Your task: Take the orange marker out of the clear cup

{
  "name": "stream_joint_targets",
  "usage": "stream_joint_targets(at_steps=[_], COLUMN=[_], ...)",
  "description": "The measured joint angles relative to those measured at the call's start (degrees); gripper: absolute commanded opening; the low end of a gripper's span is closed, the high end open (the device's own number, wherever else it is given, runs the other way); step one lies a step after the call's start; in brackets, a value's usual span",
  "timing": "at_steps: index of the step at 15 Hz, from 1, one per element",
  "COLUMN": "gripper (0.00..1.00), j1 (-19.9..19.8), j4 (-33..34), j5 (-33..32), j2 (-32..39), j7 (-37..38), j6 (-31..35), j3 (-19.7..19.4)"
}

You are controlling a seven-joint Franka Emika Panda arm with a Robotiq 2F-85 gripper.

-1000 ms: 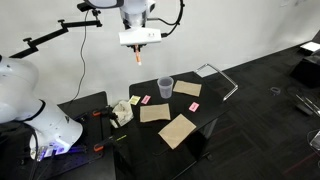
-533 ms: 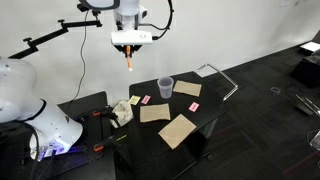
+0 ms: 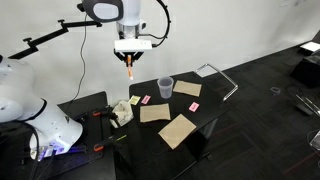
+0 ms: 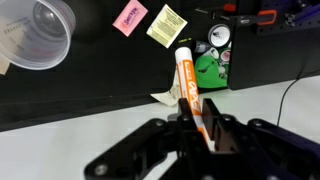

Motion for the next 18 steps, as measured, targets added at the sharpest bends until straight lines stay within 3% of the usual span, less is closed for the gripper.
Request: stream_joint_targets(at_steps=[8,18], gripper=[0.05,0.05], j1=[0.67,0.76], j4=[-1.34,2.79], j5=[-6.09,-6.27], j2=[9.76,18.08], j7=[4.14,20.28], j6=[13.21,13.38], j3=[1.25,3.41])
